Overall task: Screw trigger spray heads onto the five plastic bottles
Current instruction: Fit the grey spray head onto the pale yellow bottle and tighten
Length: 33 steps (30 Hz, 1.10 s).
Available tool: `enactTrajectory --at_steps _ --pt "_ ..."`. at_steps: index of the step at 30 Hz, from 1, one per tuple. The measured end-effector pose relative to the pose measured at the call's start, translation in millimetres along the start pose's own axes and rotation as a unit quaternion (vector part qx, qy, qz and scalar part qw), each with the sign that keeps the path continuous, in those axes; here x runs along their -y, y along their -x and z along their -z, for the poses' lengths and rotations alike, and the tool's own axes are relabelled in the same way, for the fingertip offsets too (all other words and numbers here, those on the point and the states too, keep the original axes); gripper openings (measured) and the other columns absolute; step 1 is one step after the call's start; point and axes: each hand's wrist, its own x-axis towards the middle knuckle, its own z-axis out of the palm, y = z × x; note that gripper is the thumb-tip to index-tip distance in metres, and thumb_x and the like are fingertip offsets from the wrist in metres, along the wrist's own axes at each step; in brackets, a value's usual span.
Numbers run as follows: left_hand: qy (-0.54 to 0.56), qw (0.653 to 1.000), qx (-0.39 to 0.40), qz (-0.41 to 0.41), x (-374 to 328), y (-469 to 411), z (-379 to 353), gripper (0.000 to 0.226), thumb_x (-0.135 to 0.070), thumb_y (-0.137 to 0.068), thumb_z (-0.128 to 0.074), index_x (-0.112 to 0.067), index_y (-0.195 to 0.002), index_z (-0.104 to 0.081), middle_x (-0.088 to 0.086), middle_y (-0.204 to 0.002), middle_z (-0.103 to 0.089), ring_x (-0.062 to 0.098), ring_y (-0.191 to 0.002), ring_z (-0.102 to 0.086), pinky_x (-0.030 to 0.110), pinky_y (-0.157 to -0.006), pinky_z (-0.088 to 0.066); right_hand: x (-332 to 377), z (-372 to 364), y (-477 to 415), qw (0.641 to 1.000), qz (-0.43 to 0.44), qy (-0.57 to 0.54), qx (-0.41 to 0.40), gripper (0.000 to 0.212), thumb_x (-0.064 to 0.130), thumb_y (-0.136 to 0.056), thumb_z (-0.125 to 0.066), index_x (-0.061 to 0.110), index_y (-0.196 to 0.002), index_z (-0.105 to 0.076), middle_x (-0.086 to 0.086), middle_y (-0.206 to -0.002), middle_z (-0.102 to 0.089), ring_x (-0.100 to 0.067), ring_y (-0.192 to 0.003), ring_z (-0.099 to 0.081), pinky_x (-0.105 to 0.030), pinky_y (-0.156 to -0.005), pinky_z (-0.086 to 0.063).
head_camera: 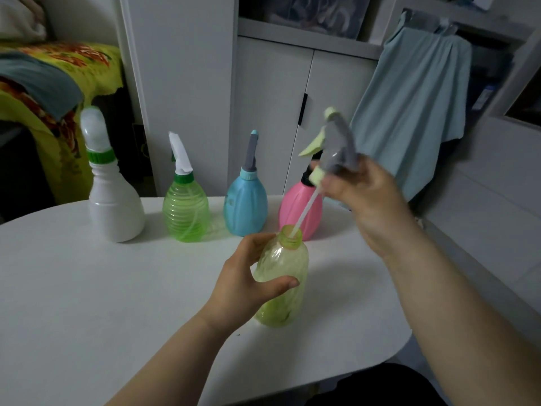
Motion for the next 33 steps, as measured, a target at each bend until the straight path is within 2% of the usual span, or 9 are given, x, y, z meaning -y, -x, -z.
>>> enactTrajectory --at_steps 2,4,7,11,15,19,25,30,33 --pt "0.004 1.000 0.000 0.003 -1 0 0 0.054 -0.020 -0.054 -0.082 -0.041 -0.090 -0.048 -0.022 -0.102 -0.057 -0.005 -0.102 -0.053 -0.001 -0.084 -0.038 -13 -10 11 0.998 -0.023 0.025 0.053 0.021 0.014 -0.069 -0.070 0.029 -0.082 -0.060 0.023 -0.075 -0.070 0.005 -0.079 -0.064 -0.011 -0.067 -0.049" --pt "0.008 1.000 0.004 0.007 -3 0 1 0.053 -0.029 -0.050 -0.081 -0.041 -0.089 -0.048 -0.023 -0.101 -0.057 -0.004 -0.102 -0.053 0.000 -0.084 -0.039 -24 -17 21 0.995 -0.038 0.000 0.093 0.025 0.006 -0.072 -0.066 0.026 -0.085 -0.059 0.023 -0.072 -0.070 0.007 -0.077 -0.063 -0.008 -0.064 -0.048" --pt "0.013 1.000 0.013 0.011 -6 -2 4 0.053 -0.042 -0.044 -0.074 -0.040 -0.089 -0.048 -0.022 -0.101 -0.057 -0.002 -0.102 -0.055 0.005 -0.086 -0.041 -33 -20 29 0.989 -0.048 -0.048 0.132 0.027 -0.002 -0.076 -0.059 0.020 -0.092 -0.057 0.021 -0.079 -0.072 0.004 -0.086 -0.064 -0.009 -0.070 -0.048" --pt "0.008 1.000 0.018 0.009 -5 -3 5 0.051 -0.036 -0.047 -0.077 -0.039 -0.089 -0.048 -0.021 -0.101 -0.058 0.002 -0.104 -0.055 0.015 -0.090 -0.042 -35 -17 34 0.986 -0.039 -0.058 0.151 0.028 -0.005 -0.077 -0.055 0.019 -0.091 -0.054 0.023 -0.080 -0.071 0.006 -0.087 -0.063 -0.008 -0.071 -0.047" --pt "0.002 1.000 0.012 0.008 -1 -2 4 0.052 -0.026 -0.051 -0.081 -0.040 -0.088 -0.048 -0.023 -0.098 -0.057 -0.004 -0.100 -0.054 0.004 -0.086 -0.041 -39 -18 38 0.988 -0.027 -0.032 0.149 0.034 -0.008 -0.077 -0.055 0.025 -0.088 -0.055 0.029 -0.079 -0.069 0.011 -0.085 -0.061 -0.005 -0.070 -0.045" --pt "-0.005 1.000 0.005 0.007 -1 -3 4 0.052 -0.021 -0.053 -0.082 -0.041 -0.086 -0.046 -0.024 -0.095 -0.056 -0.008 -0.096 -0.053 -0.001 -0.082 -0.039 -41 -17 35 0.990 -0.008 0.022 0.138 0.032 0.001 -0.074 -0.063 0.031 -0.083 -0.060 0.028 -0.079 -0.068 0.008 -0.084 -0.062 -0.008 -0.073 -0.046" --pt "-0.009 1.000 0.007 0.008 -5 0 1 0.053 -0.019 -0.058 -0.080 -0.041 -0.089 -0.043 -0.022 -0.100 -0.054 -0.001 -0.103 -0.052 0.012 -0.087 -0.041 -45 -20 38 0.993 0.023 0.068 0.099 0.033 0.009 -0.068 -0.072 0.037 -0.077 -0.057 0.031 -0.076 -0.065 0.006 -0.083 -0.061 -0.008 -0.074 -0.046" --pt "-0.031 0.996 0.079 0.011 -9 -4 16 0.058 -0.010 -0.061 -0.078 -0.040 -0.097 -0.042 -0.022 -0.106 -0.053 0.003 -0.109 -0.052 0.012 -0.097 -0.037 -37 -15 32 0.989 -0.013 0.070 0.127 0.029 0.011 -0.067 -0.073 0.030 -0.080 -0.056 0.024 -0.075 -0.067 0.007 -0.081 -0.062 -0.007 -0.070 -0.047" --pt "-0.077 0.996 0.054 0.008 -11 -6 10 0.062 -0.016 -0.059 -0.080 -0.031 -0.106 -0.042 -0.023 -0.103 -0.048 0.004 -0.103 -0.049 -0.005 -0.084 -0.031 -32 -12 26 0.984 -0.037 0.072 0.158 0.029 0.011 -0.067 -0.072 0.027 -0.084 -0.055 0.012 -0.086 -0.068 0.002 -0.086 -0.064 -0.011 -0.075 -0.050"
